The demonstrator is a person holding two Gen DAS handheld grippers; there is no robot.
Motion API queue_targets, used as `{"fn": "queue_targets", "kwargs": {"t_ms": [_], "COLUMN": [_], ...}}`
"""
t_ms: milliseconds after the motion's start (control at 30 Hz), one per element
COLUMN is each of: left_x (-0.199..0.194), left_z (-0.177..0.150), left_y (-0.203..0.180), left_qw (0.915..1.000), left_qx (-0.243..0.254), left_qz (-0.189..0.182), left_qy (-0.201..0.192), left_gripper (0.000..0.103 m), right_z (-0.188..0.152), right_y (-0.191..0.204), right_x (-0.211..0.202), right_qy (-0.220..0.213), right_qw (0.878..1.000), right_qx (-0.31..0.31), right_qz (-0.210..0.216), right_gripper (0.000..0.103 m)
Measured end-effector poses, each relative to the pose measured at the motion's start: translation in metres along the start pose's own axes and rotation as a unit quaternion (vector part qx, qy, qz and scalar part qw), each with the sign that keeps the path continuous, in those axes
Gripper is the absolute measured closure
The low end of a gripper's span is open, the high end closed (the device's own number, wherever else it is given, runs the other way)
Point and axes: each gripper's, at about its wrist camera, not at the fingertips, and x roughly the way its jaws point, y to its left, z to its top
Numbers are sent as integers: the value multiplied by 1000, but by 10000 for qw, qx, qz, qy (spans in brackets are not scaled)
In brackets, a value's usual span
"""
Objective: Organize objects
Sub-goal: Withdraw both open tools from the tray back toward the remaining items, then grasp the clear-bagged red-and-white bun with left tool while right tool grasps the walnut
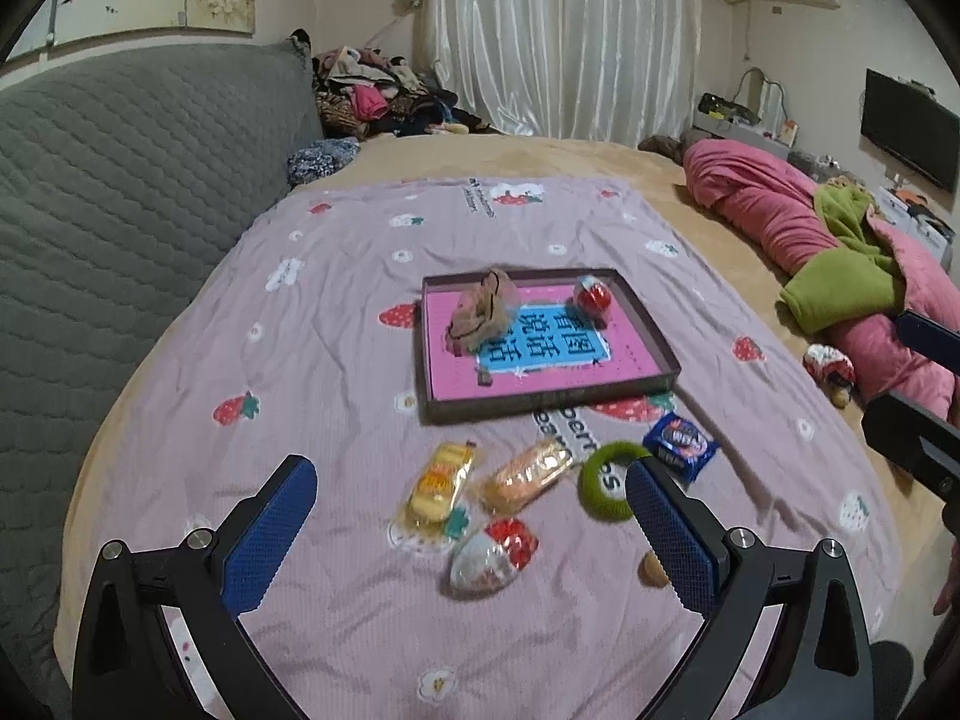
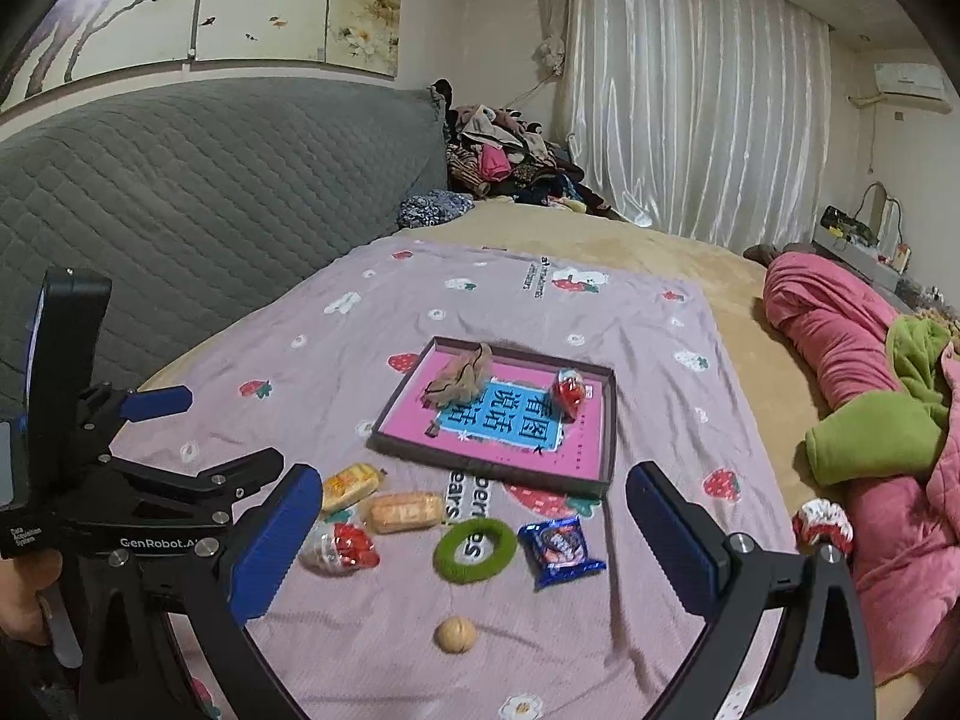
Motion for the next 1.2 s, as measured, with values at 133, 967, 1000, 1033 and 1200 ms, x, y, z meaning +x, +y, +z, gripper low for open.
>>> {"fn": "queue_targets", "kwargs": {"t_ms": [133,967,1000,1033,1200], "left_x": [1,37,40,43,54], "left_z": [-17,-101,-103,-105,-113], "left_y": [-3,-10,-9,-8,-5], "left_qw": [10000,9994,9994,9993,9990], "left_qx": [43,193,165,142,88], "left_qz": [-36,-175,-186,-215,-332], "left_qy": [35,234,246,263,292], "left_gripper": [0,0,0,0,0], "right_z": [-13,-100,-101,-103,-117], "right_y": [0,7,6,6,5], "right_x": [-1,30,31,33,46], "right_qy": [33,363,371,385,479], "right_qw": [10000,9993,9992,9992,9988], "right_qx": [55,103,106,104,120], "right_qz": [63,70,63,55,69], "right_gripper": [1,1,1,1,1]}}
